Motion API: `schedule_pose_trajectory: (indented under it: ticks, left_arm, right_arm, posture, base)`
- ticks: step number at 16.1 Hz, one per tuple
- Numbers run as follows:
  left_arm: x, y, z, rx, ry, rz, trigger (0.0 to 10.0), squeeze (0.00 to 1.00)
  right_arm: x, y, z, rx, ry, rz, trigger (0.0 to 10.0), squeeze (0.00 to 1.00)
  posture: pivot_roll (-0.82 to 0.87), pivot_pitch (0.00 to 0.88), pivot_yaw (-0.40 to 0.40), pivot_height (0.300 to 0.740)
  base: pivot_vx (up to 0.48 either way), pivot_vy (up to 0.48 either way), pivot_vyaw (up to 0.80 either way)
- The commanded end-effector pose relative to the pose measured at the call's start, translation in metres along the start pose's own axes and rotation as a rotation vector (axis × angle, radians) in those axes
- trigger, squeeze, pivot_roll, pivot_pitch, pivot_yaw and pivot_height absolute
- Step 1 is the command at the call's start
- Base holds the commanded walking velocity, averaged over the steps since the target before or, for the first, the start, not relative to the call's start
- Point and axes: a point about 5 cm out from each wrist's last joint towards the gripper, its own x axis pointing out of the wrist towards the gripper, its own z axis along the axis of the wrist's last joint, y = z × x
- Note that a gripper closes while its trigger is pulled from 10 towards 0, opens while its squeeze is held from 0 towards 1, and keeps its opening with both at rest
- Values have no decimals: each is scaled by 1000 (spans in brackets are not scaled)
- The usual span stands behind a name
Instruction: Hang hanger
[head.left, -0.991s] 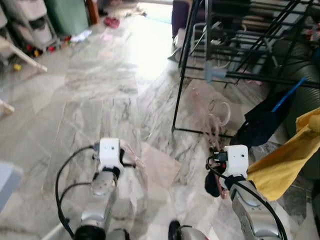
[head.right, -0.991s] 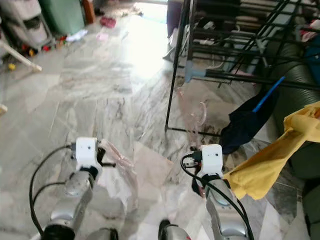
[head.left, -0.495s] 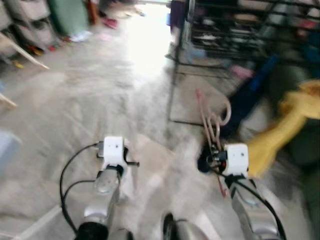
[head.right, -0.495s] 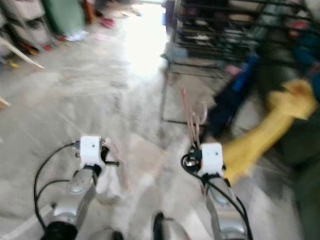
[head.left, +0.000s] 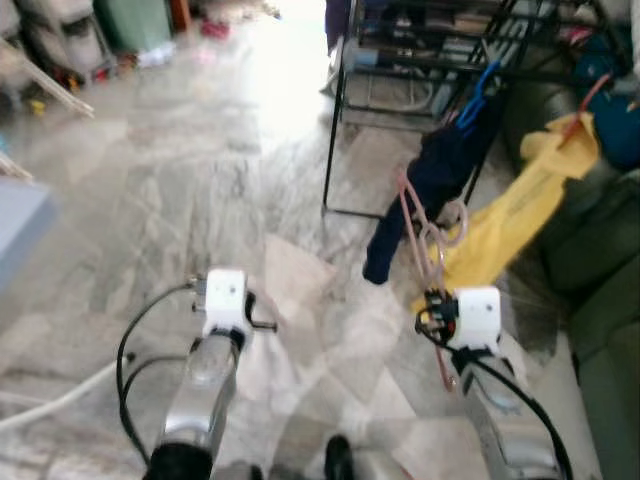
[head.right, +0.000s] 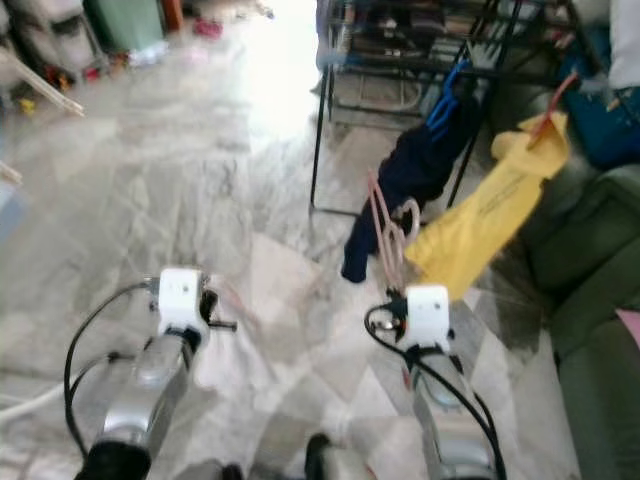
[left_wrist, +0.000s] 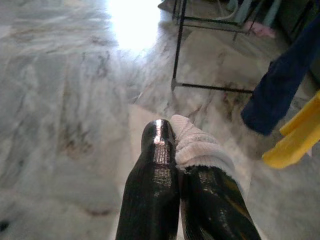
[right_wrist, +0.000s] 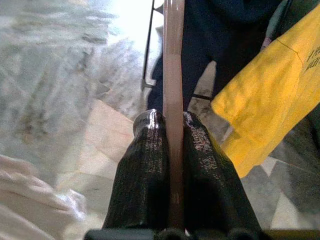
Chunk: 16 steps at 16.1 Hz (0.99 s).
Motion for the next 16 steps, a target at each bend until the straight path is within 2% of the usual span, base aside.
schedule_pose_trajectory:
  ticks: [1,6,14,16]
  left_arm:
    - [0,2,5,-20,-29,-12,10000,0]
    - [1,0,9,-45,-44,-34,10000,0]
    - [2,-4,10,-68,-49,-86,10000,0]
    - [2,-6,10,-74,-47,-99,10000,0]
  right_arm:
    - [1,3,6,9,-25,5,10000,0]
    - [5,5,11,18,-17,9,10000,0]
    - [6,6,9,6,5,14,10000,0]
    - [4,7,7,10,16,14,10000,0]
  posture:
    - [-43,174,-44,740]
    - [-33,166,-51,740]
    - [-40,166,-45,740]
    - [-44,171,-41,740]
  base:
    - [0,0,0]
    - [0,0,-113]
    - [0,0,-791]
    - [0,-338,-800]
